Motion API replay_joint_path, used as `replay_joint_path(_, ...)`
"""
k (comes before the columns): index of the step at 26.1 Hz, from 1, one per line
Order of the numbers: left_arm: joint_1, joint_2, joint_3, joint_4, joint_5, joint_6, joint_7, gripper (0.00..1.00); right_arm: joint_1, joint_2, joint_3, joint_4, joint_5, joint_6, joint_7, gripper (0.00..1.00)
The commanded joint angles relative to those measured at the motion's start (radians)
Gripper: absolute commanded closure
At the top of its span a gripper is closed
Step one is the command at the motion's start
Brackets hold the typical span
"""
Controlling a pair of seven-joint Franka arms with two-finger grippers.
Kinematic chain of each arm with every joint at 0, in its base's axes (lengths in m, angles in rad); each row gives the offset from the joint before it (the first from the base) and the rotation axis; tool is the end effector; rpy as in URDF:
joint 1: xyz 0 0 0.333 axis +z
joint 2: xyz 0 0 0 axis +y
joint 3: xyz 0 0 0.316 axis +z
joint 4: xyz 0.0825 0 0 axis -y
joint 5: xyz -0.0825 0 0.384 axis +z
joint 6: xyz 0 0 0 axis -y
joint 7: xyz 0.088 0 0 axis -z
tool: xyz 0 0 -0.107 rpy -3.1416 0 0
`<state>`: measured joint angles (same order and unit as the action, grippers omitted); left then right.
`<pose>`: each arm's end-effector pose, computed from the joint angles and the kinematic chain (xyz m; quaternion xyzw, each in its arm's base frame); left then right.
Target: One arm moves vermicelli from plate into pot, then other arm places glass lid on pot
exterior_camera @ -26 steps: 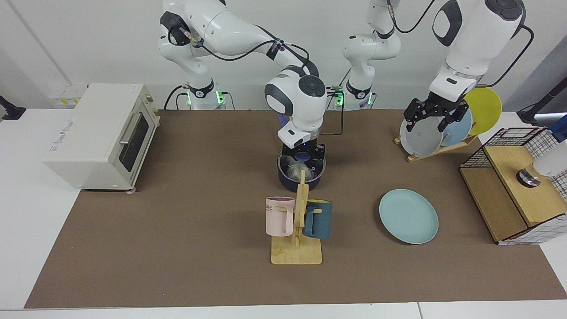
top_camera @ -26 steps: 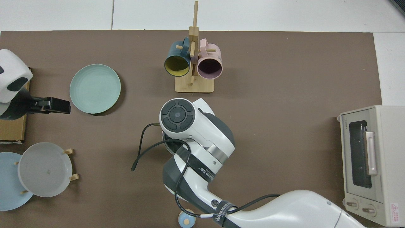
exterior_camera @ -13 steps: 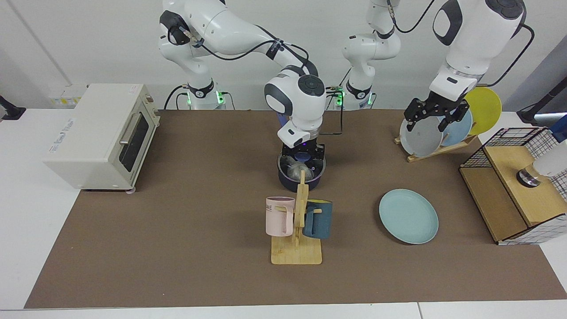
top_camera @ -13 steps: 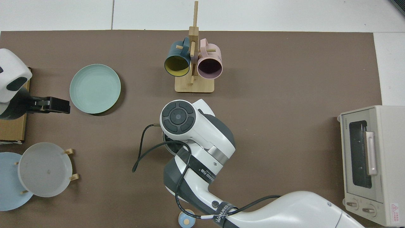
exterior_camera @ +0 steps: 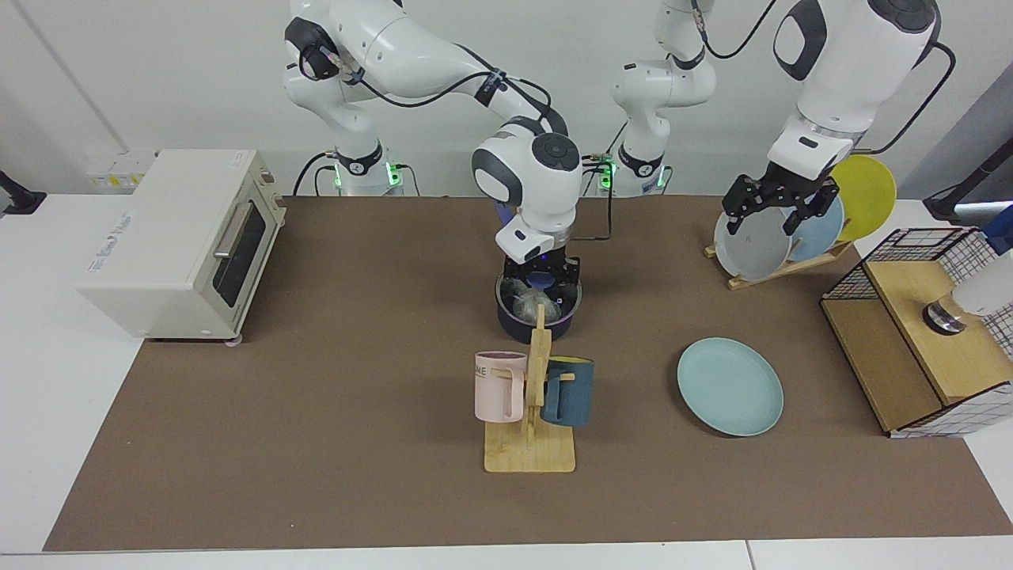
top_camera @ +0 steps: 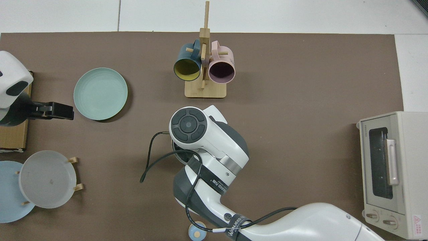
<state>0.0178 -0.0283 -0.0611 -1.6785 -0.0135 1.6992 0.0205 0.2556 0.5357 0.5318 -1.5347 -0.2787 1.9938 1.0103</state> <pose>0.5554 -0.0258 0.6004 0.9992 -0.0312 0.0244 0.0061 0.5346 0.4336 0.3769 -0.9964 0.0847 0.0026 0.0032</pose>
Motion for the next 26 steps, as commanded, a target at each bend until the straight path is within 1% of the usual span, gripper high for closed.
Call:
replay_joint_path(1,0.004,-0.009,-0.006,0.005,0.02,-0.004,0.006,0.0,-0.024,0.007,0.011,-0.051,-0.02,0.086,0.033,0.71)
replay_joint_path(2,0.004,-0.009,-0.006,0.005,0.02,-0.004,0.006,0.0,-0.026,0.009,0.01,-0.05,-0.017,0.085,0.034,0.24)
replay_joint_path(3,0.004,-0.009,-0.006,0.005,0.02,-0.004,0.006,0.0,-0.029,0.009,0.01,-0.05,-0.02,0.082,0.034,0.0)
replay_joint_path(16,0.004,-0.009,-0.008,0.005,0.02,-0.004,0.006,0.0,-0.026,0.007,0.01,-0.038,-0.022,0.068,0.033,0.0)
replay_joint_path(20,0.002,-0.009,-0.008,0.005,0.02,-0.004,0.006,0.0,-0.026,0.003,0.01,-0.033,-0.034,0.059,0.033,0.0)
replay_joint_path(24,0.002,-0.009,-0.008,0.005,0.02,-0.004,0.006,0.0,-0.022,0.001,0.01,-0.001,-0.034,0.016,0.03,0.0)
replay_joint_path(26,0.002,-0.009,-0.008,0.006,0.02,-0.004,0.006,0.0,-0.024,0.001,0.011,0.016,-0.033,-0.025,0.025,0.0)
